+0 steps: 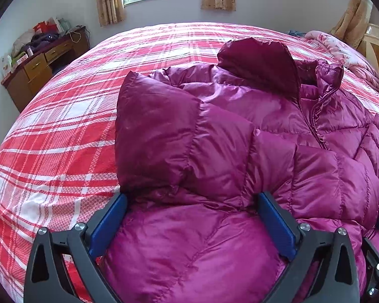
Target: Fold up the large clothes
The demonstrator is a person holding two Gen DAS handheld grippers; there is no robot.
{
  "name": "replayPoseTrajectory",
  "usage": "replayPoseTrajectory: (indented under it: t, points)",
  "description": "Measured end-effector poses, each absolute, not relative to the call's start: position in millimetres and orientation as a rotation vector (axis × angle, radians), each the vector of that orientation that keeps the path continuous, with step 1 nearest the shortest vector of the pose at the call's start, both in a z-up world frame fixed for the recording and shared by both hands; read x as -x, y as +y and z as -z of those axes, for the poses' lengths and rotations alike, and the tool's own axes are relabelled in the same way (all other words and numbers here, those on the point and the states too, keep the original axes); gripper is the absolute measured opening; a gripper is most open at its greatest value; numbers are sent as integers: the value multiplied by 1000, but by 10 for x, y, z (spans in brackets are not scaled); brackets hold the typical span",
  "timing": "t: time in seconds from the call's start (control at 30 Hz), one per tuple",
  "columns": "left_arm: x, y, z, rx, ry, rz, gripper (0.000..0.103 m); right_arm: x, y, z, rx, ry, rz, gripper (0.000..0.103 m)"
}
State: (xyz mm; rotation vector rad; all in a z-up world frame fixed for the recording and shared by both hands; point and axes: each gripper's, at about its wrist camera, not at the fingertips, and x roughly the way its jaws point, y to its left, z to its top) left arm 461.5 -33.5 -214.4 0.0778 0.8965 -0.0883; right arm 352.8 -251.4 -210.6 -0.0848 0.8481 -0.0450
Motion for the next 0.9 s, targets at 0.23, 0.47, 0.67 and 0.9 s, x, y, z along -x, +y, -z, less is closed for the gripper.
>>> replayPoseTrajectory:
  t: [0.23, 0.47, 0.67, 0.9]
  points:
    - [-4617, -323, 2146, -70, 898, 92, 102, -3527, -2511, 2107, 84, 850, 44, 52]
    - [-4616, -308, 2147, -64, 900, 95, 102, -3538, -2508, 2097, 83, 860, 34, 53]
    - [-4618, -282, 2136, -50, 908, 102, 102, -3536, -2536, 2060, 92, 875, 2, 55]
    - [-4537, -154, 1998, -71, 916, 123, 102, -3518, -2622, 1895, 122, 943, -152, 79]
